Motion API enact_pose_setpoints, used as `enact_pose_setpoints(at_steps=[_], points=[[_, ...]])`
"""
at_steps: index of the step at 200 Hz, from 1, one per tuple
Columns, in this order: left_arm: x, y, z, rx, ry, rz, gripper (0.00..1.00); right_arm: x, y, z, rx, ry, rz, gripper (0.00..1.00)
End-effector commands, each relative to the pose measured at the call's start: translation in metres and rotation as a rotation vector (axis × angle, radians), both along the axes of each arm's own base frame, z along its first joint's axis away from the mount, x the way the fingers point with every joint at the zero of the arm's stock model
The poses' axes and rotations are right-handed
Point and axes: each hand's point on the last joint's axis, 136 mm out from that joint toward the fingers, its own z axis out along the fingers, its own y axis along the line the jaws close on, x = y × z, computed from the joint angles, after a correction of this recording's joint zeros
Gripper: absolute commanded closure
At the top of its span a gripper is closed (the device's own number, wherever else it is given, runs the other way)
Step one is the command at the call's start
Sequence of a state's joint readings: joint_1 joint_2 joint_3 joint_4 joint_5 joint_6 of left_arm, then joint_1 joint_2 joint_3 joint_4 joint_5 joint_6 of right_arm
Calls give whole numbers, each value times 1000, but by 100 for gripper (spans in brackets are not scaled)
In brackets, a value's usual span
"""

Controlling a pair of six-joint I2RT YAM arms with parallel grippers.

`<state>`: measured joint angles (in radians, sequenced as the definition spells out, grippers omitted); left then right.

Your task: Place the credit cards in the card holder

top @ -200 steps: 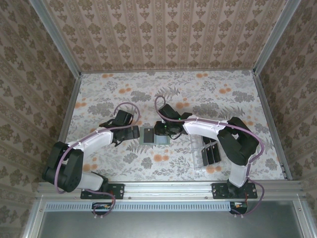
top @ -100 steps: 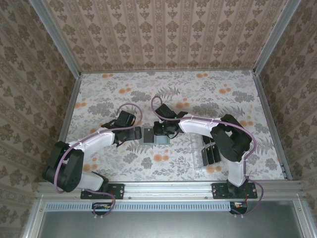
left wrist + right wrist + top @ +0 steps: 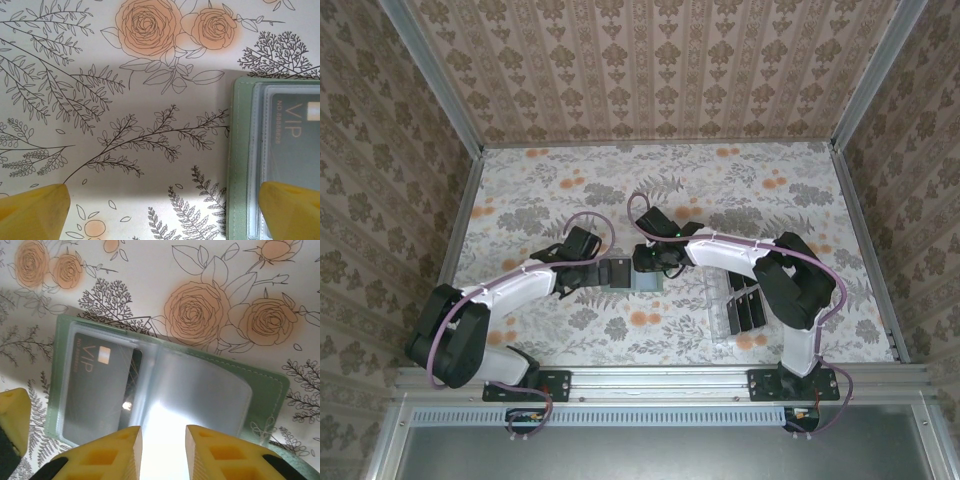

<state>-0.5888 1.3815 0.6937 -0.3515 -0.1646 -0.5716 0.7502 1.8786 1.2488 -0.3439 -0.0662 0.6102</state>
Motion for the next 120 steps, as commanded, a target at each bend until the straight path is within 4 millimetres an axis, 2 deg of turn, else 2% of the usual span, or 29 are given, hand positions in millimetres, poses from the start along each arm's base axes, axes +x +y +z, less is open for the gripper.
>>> enact_pose_setpoints(at_steps=[1,47,120], points=[[2,-2,3,-2,-12,13,0,2,-11,-5,-61,5,6,69],[2,-3,3,-8,-14,15,0,2,-18,-25,-102,32,-1,63],[1,-12,8,-24,-34,-14,0,-8,1,-45,45,135,-23,62]])
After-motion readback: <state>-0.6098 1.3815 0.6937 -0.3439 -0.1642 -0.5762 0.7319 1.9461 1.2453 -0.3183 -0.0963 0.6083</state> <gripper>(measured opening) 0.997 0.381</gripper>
